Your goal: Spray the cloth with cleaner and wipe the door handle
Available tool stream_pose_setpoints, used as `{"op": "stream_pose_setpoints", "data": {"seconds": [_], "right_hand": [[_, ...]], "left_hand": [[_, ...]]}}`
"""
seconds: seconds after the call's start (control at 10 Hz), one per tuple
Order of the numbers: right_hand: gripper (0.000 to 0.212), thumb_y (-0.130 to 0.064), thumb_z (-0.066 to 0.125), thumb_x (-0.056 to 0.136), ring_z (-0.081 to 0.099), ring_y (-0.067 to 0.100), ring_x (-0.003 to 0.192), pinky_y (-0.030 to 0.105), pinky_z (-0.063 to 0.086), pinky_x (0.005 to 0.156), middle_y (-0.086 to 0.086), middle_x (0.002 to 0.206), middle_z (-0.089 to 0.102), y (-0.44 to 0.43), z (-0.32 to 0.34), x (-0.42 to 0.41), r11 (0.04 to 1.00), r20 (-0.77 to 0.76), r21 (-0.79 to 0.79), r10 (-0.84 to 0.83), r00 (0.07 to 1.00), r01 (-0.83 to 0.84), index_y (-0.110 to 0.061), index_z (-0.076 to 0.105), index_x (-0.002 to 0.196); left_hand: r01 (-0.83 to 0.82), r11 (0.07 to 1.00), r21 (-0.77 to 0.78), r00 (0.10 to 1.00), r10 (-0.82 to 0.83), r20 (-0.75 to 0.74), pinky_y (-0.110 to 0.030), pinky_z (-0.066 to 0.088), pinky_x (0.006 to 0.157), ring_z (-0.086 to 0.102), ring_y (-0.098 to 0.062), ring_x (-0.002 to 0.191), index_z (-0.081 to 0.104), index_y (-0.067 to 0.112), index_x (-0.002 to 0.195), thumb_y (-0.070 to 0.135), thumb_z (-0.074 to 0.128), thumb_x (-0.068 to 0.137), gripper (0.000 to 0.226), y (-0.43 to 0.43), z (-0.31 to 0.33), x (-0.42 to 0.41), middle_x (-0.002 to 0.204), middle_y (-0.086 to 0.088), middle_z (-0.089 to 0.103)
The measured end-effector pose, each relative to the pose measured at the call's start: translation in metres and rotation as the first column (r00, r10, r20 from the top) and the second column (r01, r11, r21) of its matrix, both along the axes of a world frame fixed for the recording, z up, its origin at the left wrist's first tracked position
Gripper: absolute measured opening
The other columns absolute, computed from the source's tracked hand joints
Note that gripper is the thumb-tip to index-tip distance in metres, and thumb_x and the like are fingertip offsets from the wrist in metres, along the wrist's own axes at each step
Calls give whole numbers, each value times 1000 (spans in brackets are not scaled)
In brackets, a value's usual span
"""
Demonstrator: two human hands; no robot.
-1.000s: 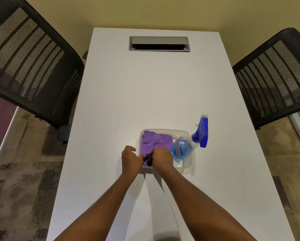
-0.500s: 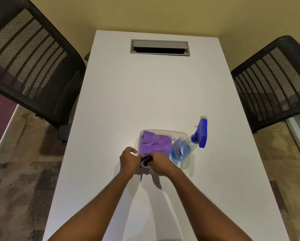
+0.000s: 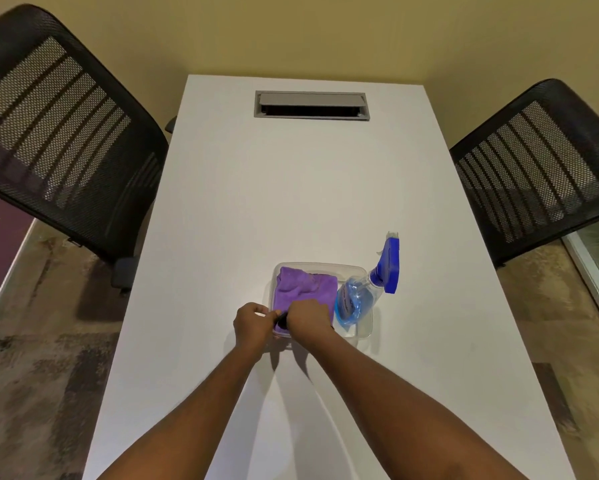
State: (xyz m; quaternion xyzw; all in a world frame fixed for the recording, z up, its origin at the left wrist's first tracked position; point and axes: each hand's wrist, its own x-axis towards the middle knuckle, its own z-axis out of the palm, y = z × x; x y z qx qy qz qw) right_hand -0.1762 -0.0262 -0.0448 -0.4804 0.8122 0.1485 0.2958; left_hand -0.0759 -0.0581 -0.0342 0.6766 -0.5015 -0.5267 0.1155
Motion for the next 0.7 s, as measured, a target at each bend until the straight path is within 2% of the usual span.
{"op": "stream_pose_setpoints", "data": {"seconds": [0.2,0.3,0.4,0.5,0.6,0.7], "right_hand": [[32,-30,46,98,51,31,120,43,38,101,12,126,61,5,7,3,999,41,-19,-41,998,41,-12,59,120],[33,-26,48,98,48,31,124,46,37,104,11,130,58,8,7,4,996,103,29,-84,991,81,-12,56,126],[37,-22,54,96,46,31,125,45,33,104,10,133,55,14,6,8,987,152,66,-156,976,148,-12,51,131],[34,-21,63,91,52,29,116,41,38,99,8,123,60,31,1,15,966,140,-145,-192,971,212,-13,55,123],[24,-23,66,88,57,22,105,34,44,95,4,111,63,59,-1,18,842,191,-460,-216,957,282,-15,59,110],[15,-27,58,94,59,15,97,29,47,93,-1,103,65,84,-1,13,722,223,-613,-234,946,323,-16,61,104]], "left_hand": [[4,1000,-2,1000,-4,10,-40,60,71,68,-35,78,64,2,86,16,82,74,26,1,1,-1,90,-18,70],[-3,1000,31,1000,3,-16,-50,59,76,68,-40,83,63,2,85,14,83,74,26,0,-1,1,93,-21,69],[-17,999,41,999,19,-44,-53,59,75,68,-43,83,59,5,79,14,81,76,24,3,-1,1,93,-23,68],[64,998,-21,998,-63,8,-47,58,74,67,-41,77,55,5,75,28,71,87,30,9,5,-1,81,-20,64],[143,973,-179,983,-119,144,-33,46,67,58,-30,75,56,1,81,37,51,97,40,17,14,-1,78,-14,59],[119,942,-313,968,-40,248,-33,43,72,53,-24,85,61,-1,102,35,47,99,39,27,20,4,100,-17,60]]}}
